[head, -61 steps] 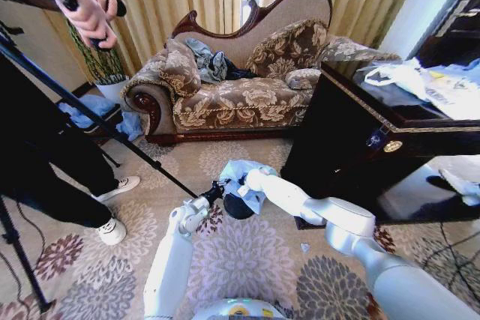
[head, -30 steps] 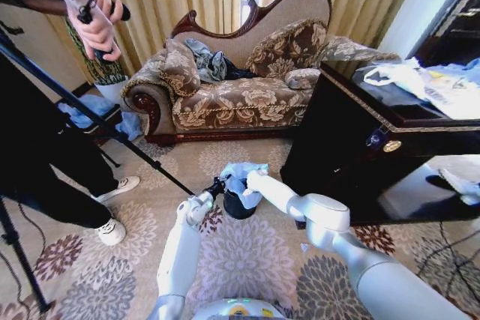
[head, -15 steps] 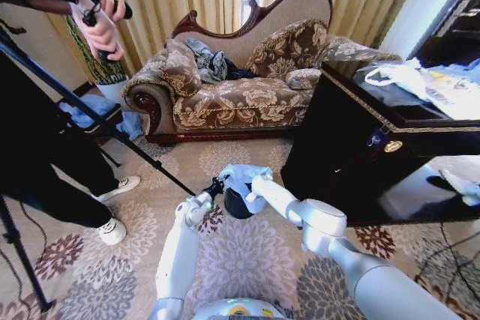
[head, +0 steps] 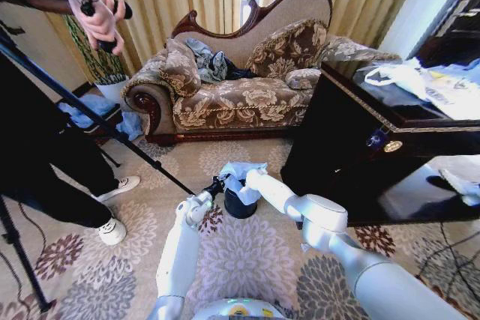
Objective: Place a garbage bag over the trash bin.
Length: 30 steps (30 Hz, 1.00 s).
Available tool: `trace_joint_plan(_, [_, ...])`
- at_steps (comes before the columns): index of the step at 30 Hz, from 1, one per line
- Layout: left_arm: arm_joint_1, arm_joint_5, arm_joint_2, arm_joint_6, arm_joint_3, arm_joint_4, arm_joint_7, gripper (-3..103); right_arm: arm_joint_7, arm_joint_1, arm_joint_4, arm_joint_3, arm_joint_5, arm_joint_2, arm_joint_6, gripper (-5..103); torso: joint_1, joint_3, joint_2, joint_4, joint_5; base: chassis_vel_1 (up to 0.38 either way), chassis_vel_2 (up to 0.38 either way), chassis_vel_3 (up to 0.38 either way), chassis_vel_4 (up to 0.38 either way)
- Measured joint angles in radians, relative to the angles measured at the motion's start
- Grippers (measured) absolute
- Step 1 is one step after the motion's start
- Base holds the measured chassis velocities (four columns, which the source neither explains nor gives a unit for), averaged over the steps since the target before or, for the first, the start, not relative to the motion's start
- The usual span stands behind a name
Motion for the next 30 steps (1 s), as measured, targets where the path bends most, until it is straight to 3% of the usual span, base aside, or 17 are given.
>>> trace_joint_plan(4, [0.0, 0.01, 0.003, 0.001, 0.001, 0.01, 0.006, 0, 0.003, 0.0, -0.002, 0.002, 0.017, 0.0, -0.009, 24, 0.0, 0.0, 0.0, -0.0001, 0.0, 0.0, 0.0, 0.0, 0.0])
trace_joint_plan(5, [0.0, 0.01, 0.003, 0.001, 0.001, 0.01, 0.006, 0, 0.003, 0.0, -0.002, 0.002, 0.017, 0.0, -0.009, 24, 0.0, 0.0, 0.0, -0.0001, 0.0, 0.0, 0.0, 0.0, 0.0])
trace_joint_plan(7, [0.0, 0.013, 0.005, 0.001, 0.001, 0.013, 0.007, 0, 0.003, 0.0, -0.001, 0.002, 0.027, 0.0, -0.012, 35, 0.0, 0.0, 0.0, -0.0001, 0.0001, 0.0, 0.0, 0.0, 0.0])
trace_joint_plan(9, [0.0, 0.014, 0.007, 0.001, 0.002, 0.014, 0.008, 0, 0.003, 0.0, 0.0, 0.002, 0.032, 0.0, -0.014, 35, 0.0, 0.0, 0.0, -0.0001, 0.0001, 0.0, 0.0, 0.0, 0.0])
trace_joint_plan(16, [-0.004, 0.014, 0.037, 0.003, 0.009, 0.024, 0.011, 0, -0.012, 0.029, 0.041, 0.003, 0.098, 0.0, -0.025, 67, 0.0, 0.0, 0.0, 0.0, 0.0, 0.0, 0.0, 0.0, 0.0])
trace_joint_plan(18, [-0.007, 0.014, 0.044, 0.003, 0.012, 0.024, 0.011, 0, -0.015, 0.039, 0.049, 0.003, 0.109, -0.001, -0.025, 67, 0.0, 0.0, 0.0, -0.0001, 0.0, 0.0, 0.0, 0.0, 0.0])
trace_joint_plan(19, [-0.012, 0.014, 0.052, 0.004, 0.018, 0.026, 0.012, 0, -0.022, 0.051, 0.063, 0.002, 0.125, 0.0, -0.025, 78, 0.0, 0.0, 0.0, -0.0001, 0.0001, 0.0, 0.0, 0.0, 0.0])
trace_joint_plan(21, [-0.015, 0.014, 0.057, 0.004, 0.021, 0.027, 0.012, 0, -0.028, 0.06, 0.071, 0.002, 0.136, 0.0, -0.024, 78, 0.0, 0.0, 0.0, -0.0001, -0.0001, 0.0, 0.0, 0.0, 0.0])
trace_joint_plan(23, [-0.022, 0.014, 0.066, 0.005, 0.027, 0.031, 0.013, 0, -0.039, 0.078, 0.082, 0.001, 0.152, -0.001, -0.015, 94, 0.0, 0.0, 0.0, -0.0001, 0.0, 0.0, 0.0, 0.0, 0.0])
trace_joint_plan(30, [-0.025, 0.021, 0.071, 0.006, 0.043, 0.04, 0.017, 0, -0.062, 0.087, 0.088, 0.003, 0.185, 0.0, 0.007, 100, 0.0, 0.0, 0.0, 0.0, 0.0002, 0.0, 0.0, 0.0, 0.0])
